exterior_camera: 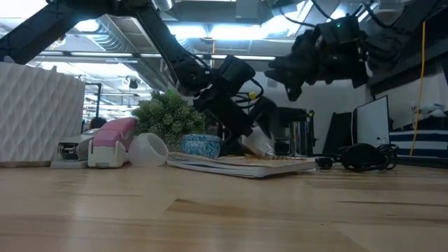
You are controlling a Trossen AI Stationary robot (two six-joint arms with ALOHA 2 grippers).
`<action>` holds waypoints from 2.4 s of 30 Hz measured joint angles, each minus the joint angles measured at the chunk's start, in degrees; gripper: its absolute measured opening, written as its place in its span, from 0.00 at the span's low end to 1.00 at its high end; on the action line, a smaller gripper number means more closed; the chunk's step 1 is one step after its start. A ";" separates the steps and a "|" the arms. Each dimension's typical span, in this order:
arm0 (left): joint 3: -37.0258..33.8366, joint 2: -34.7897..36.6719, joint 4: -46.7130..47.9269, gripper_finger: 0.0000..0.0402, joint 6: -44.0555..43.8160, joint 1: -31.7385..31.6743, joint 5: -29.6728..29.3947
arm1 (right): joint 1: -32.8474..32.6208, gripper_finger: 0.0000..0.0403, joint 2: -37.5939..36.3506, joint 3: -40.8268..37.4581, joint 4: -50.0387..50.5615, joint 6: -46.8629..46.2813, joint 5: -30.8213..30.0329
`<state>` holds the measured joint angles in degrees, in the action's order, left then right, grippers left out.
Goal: Screw lightbulb
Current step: Insert the lightbulb into the silver lamp socket
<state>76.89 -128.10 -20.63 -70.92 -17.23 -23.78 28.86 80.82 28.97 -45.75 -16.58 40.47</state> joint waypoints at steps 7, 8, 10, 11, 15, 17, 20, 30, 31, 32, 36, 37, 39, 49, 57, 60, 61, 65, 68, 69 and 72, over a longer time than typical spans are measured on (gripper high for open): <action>0.05 0.16 1.99 0.65 1.83 -0.01 -0.23 | 0.00 0.31 -0.49 0.00 3.58 -0.09 -5.68; 0.04 0.15 1.38 0.65 2.76 0.10 -0.20 | 0.03 0.31 -0.51 0.00 4.39 -0.10 -7.31; -0.05 0.03 -0.34 0.65 4.57 0.50 -0.17 | 0.21 0.31 -1.07 0.00 6.63 -0.09 -11.38; -0.07 -0.03 -1.23 0.65 5.63 0.77 -0.11 | 0.52 0.31 -1.61 -0.02 7.70 -0.08 -13.32; -0.07 -0.06 -2.89 0.65 6.49 1.44 -0.18 | 3.17 0.31 -3.89 0.00 12.68 -0.02 -20.25; -0.07 -0.06 -2.95 0.65 5.59 1.49 -0.13 | 5.35 0.31 -4.93 -0.02 14.74 0.02 -24.59; -0.07 -0.06 -4.31 0.65 3.86 1.38 -0.13 | 8.37 0.31 -5.58 0.00 16.30 -0.02 -30.49; -0.05 -0.01 -12.09 0.65 0.94 1.52 -0.21 | 18.10 0.31 -4.75 0.00 17.29 2.65 -36.43; -0.05 -0.01 -12.34 0.65 0.31 1.66 -0.21 | 18.98 0.31 -4.06 0.00 17.39 2.93 -36.42; -0.05 -0.01 -12.84 0.65 -0.44 1.85 -0.21 | 19.77 0.31 -3.20 0.00 17.48 2.97 -36.41; 1.87 -0.01 -13.11 0.65 1.43 2.44 -0.22 | 21.61 0.31 1.47 0.00 17.71 2.96 -33.71; 2.80 -0.01 -12.86 0.65 3.12 2.65 -0.23 | 21.56 0.31 2.65 0.00 17.67 2.97 -32.88; 5.10 0.05 -11.59 0.65 6.89 2.67 -0.68 | 21.45 0.31 4.81 0.00 17.26 2.97 -31.89; 15.20 0.16 17.05 0.65 15.25 1.75 -2.22 | 21.36 0.31 10.32 0.00 17.14 2.94 -27.30; 15.29 0.16 27.73 0.65 8.17 2.41 -2.56 | 21.36 0.31 11.27 0.00 16.90 1.42 -24.75; 15.30 0.16 27.95 0.65 5.11 2.51 -3.98 | 21.36 0.31 11.27 0.00 16.22 0.95 -23.54; 15.32 0.16 27.74 0.65 4.26 2.39 -4.63 | 21.36 0.31 11.27 0.00 16.05 0.18 -23.14; 15.32 0.16 27.51 0.65 2.60 1.35 -5.72 | 21.36 0.31 11.27 0.00 15.82 -1.35 -22.32; 15.32 0.16 27.68 0.65 2.48 0.61 -5.84 | 21.36 0.31 11.27 0.00 15.84 -2.41 -22.22; 15.32 0.16 27.72 0.65 1.94 0.42 -5.81 | 21.23 0.31 11.27 0.00 15.83 -3.08 -22.22; 15.32 -0.01 27.62 0.65 0.34 -0.14 -5.83 | 19.98 0.31 11.27 0.00 15.64 -4.50 -23.82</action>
<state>92.20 -128.11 6.99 -70.58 -17.37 -29.61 48.84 92.09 28.97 -30.11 -21.08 16.65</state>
